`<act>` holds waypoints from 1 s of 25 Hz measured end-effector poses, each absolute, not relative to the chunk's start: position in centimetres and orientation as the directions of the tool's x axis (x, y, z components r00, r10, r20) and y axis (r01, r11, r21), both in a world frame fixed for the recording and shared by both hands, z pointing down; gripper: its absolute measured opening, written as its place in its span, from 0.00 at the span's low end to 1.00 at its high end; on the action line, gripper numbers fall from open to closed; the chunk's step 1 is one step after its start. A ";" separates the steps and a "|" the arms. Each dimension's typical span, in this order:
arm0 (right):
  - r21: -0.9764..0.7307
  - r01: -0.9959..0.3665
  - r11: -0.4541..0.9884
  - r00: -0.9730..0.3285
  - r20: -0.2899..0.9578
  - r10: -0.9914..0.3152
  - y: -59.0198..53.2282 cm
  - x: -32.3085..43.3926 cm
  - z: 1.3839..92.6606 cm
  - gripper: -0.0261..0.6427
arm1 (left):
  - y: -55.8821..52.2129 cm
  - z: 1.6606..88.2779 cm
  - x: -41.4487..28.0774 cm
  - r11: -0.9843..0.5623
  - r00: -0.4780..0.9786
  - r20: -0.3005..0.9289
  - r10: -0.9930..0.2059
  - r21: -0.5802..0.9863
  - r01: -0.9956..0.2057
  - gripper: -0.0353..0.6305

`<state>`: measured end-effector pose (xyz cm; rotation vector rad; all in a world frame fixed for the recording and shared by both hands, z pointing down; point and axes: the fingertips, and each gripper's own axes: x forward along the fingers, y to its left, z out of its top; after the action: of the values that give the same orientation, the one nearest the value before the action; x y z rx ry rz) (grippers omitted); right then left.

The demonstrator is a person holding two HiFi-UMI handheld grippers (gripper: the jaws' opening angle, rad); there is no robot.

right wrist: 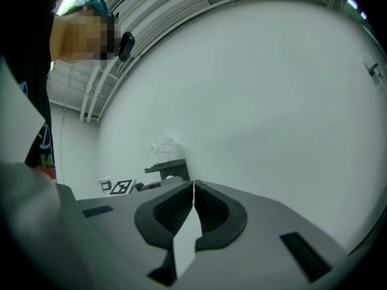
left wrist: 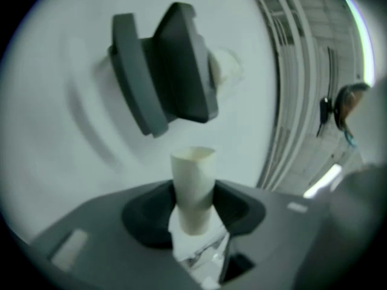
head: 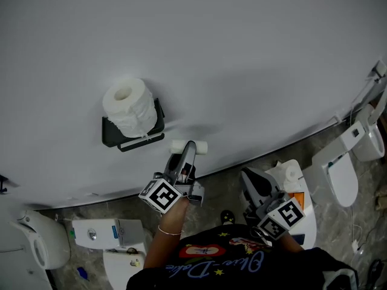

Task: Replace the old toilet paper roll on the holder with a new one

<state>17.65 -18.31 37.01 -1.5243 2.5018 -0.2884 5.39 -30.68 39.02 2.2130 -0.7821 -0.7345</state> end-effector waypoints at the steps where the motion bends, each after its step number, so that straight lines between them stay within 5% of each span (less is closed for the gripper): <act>1: -0.264 -0.853 0.450 -0.449 -0.068 -0.891 -18.5 17.6 37.0 0.06 | -30.0 39.2 5.2 -0.620 0.683 -0.235 -0.692 0.678 -0.394 0.32; 5: -0.260 -0.844 0.469 -0.467 -0.075 -0.881 -19.4 16.7 36.9 0.06 | -27.9 39.4 3.2 -0.666 0.692 -0.114 -0.713 0.419 -0.617 0.32; 10: -0.251 -0.823 0.510 -0.509 -0.073 -0.858 -20.0 14.6 36.9 0.06 | -26.0 38.8 0.4 -0.631 0.633 -0.053 -0.772 0.178 -0.755 0.32; 21: -0.241 -0.807 0.539 -0.541 -0.065 -0.839 -19.8 12.4 37.2 0.06 | -23.9 38.3 -1.6 -0.605 0.603 -0.054 -0.796 0.031 -0.796 0.32; 25: -0.300 -0.758 0.580 -0.564 -0.147 -0.813 -19.5 12.2 36.0 0.06 | -23.6 37.9 -1.9 -0.599 0.597 -0.052 -0.800 0.018 -0.801 0.32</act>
<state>12.22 -19.48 35.99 -1.2944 2.5445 -0.2947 -1.94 -23.60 37.92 2.8143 -1.4102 -0.0865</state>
